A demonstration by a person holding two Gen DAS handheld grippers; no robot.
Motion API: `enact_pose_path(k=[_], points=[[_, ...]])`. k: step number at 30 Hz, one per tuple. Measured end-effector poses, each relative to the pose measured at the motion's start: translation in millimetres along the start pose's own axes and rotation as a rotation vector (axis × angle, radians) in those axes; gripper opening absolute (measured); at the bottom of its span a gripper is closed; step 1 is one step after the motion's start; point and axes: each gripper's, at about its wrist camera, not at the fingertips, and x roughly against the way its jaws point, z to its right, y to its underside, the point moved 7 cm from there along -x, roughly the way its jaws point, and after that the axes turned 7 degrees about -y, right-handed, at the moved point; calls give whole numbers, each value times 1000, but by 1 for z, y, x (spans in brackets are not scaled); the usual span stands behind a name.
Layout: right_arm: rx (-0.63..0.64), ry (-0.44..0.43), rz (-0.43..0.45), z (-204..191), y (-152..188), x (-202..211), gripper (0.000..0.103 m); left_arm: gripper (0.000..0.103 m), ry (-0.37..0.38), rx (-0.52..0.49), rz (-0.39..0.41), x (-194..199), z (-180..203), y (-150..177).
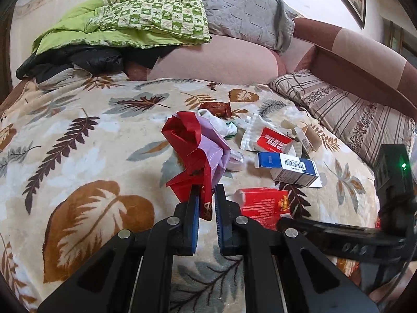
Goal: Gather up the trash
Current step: 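Grasp the red JIANTE box with the right tool while the left tool holds the wrapper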
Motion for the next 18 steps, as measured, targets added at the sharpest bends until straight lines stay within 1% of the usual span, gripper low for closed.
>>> enact_pose_path(k=[3,4,5,6,7,10,12,16,18], points=[[38,25,9,-4,2,-4,52,10,-3,-2,2,1,0,0],[52,29,11,-6,3,-4,49,10,-1,-2,2,1,-1,0],[77,36,14,-8,3,-5,32,10,1,-2,1,0,-1,0],[88,32,10,-10,4,-7,20,10,-1,-3,2,0,-1,0],[90,18,3,-12,4,-8,14,10,-3,-1,3,1,-1,0],[70,-17,43,-12,-1,-1,9,10,-6,3,-1,0,-3,0],[77,-27,98,-15,-6,11,7,10,-5,2,-1,0,-2,0],[127,-9,197,-23,-12,35,4,10,-3,-10,5,-1,1,0],[158,33,246,-25,-16,47,4,10,-5,-22,6,-3,4,1]])
